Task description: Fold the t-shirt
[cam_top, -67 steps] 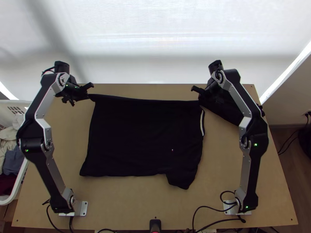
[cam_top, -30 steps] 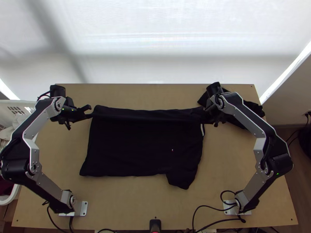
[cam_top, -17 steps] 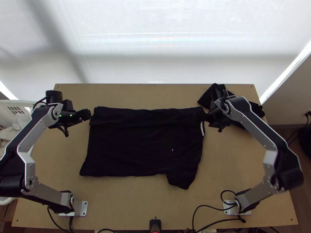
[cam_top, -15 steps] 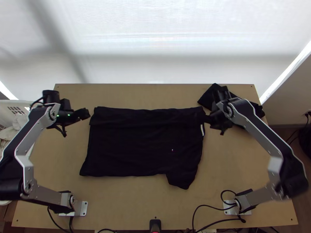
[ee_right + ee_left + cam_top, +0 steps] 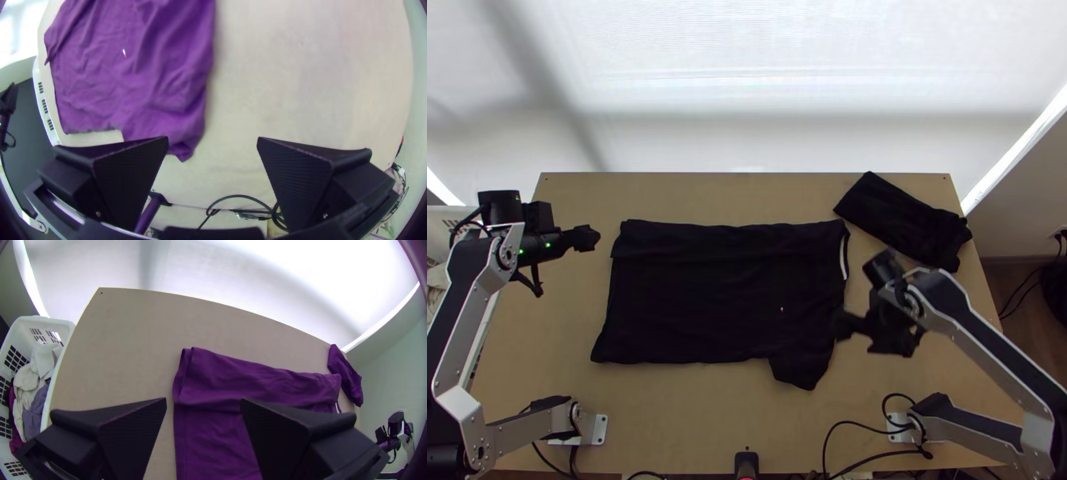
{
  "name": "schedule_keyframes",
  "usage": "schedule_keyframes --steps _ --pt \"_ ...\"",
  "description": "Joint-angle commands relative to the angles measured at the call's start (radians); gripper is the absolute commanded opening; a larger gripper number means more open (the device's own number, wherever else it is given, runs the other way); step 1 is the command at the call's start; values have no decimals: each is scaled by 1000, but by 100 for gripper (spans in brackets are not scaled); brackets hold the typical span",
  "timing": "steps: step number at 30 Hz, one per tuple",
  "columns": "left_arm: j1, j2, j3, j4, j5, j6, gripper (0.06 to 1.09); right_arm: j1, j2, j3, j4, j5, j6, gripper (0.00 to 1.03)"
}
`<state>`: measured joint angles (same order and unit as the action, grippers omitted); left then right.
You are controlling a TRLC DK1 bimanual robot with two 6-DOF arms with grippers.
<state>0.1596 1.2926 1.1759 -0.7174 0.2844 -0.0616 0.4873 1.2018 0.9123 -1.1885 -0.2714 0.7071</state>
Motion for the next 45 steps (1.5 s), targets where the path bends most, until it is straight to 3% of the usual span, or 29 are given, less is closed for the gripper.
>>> schedule_keyframes --steps 1,3,5,24,28,33,39,45 --pt "-3 -27 -25 -17 -7 26 88 27 -53 -82 24 -11 11 72" --pt "-8 -32 -24 -24 -7 26 88 27 -61 -115 93 -9 9 48" --pt "-17 -39 -22 -31 -7 26 88 27 -53 -136 152 -9 6 39" --pt "-28 -76 16 -146 -33 74 88 89 163 -162 311 -9 -6 43" --pt "-40 -70 10 -257 -33 163 88 91 163 -167 320 -9 -11 42" --pt "-63 -47 -41 -427 -36 310 88 99 160 -181 354 -9 -28 22" --pt "-63 -22 -145 -516 -103 471 88 97 182 -190 377 -9 -34 21" --pt "-52 -1 -185 -505 -129 514 88 100 186 -197 394 -9 -35 19"
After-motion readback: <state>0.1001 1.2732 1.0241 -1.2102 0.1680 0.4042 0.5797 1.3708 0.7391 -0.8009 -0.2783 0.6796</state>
